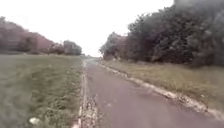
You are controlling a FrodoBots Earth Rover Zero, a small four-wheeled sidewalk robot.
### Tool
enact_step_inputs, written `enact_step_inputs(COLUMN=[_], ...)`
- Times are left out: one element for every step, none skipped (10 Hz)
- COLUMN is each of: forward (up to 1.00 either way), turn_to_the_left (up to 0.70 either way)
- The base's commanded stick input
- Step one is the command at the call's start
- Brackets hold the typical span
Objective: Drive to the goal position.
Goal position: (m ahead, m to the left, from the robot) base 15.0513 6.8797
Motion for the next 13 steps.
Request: enact_step_inputs(forward=[1.00, 1.00, 1.00, 1.00, 1.00, 1.00, 1.00, 1.00, 1.00, 1.00, 1.00, 1.00, 1.00], turn_to_the_left=[0.00, 0.00, 0.00, 0.00, 0.00, 0.00, 0.00, 0.00, 0.00, 0.00, 0.01, 0.05, 0.40])
